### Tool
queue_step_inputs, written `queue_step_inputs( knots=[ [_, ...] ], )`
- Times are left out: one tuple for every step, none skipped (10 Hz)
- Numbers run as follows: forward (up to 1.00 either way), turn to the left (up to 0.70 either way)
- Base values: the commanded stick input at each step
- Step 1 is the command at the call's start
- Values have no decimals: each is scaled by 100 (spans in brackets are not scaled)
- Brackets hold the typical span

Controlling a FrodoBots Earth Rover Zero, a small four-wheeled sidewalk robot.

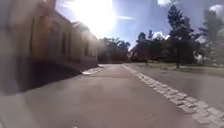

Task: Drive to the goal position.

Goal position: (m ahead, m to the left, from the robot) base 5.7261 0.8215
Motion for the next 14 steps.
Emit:
queue_step_inputs(
  knots=[
    [85, -34],
    [85, -34],
    [85, -34],
    [85, 0],
    [85, 0],
    [85, 0],
    [85, 0],
    [85, 0],
    [85, 0],
    [85, 0],
    [85, 0],
    [85, 0],
    [85, 0],
    [85, 0]
  ],
)
